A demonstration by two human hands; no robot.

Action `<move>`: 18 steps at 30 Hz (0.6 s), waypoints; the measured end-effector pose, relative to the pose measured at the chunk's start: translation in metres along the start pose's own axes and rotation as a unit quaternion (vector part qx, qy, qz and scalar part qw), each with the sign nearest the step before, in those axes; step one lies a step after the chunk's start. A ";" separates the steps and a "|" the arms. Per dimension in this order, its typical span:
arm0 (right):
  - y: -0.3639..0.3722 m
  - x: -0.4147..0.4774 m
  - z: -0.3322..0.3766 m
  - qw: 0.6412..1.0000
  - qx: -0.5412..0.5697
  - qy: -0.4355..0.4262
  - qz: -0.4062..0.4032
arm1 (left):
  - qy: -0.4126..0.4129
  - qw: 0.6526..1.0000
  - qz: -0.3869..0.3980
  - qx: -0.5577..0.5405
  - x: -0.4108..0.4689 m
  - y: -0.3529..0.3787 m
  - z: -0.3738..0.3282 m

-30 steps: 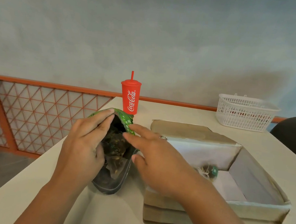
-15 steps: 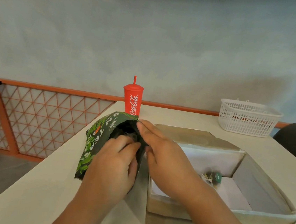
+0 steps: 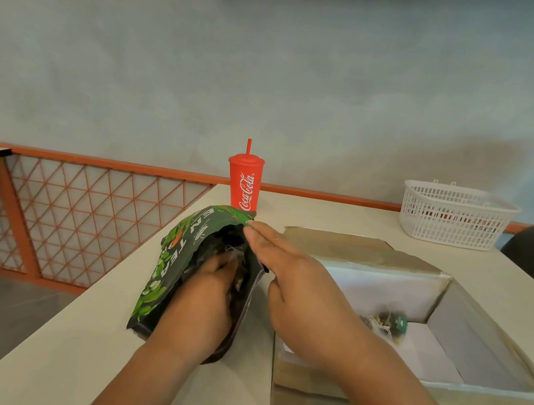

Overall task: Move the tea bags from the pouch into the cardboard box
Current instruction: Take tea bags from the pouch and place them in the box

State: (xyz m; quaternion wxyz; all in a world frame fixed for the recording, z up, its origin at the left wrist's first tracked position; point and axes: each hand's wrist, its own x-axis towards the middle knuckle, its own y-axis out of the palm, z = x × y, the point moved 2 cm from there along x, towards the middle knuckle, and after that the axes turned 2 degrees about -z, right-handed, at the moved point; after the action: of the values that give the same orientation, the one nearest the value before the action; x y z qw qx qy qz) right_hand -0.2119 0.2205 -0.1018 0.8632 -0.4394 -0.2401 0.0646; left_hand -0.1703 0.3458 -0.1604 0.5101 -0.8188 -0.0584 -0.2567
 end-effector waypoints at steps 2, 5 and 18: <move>-0.001 0.000 -0.001 1.000 0.002 0.000 -0.001 | 0.013 0.999 -0.044 -0.015 0.000 -0.004 -0.002; -0.004 0.001 -0.005 1.000 0.009 0.002 -0.003 | 0.042 0.992 -0.113 -0.039 0.000 -0.013 -0.006; -0.004 0.004 -0.027 0.994 0.078 0.069 0.028 | 0.044 0.916 -0.127 -0.379 -0.012 -0.051 -0.010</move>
State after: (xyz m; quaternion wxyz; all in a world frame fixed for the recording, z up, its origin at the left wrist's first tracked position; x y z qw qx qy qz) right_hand -0.1958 0.2000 -0.1103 0.9073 -0.3805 -0.1618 0.0764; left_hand -0.2024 0.3628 -0.1213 0.1267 -0.9242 -0.0383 -0.3582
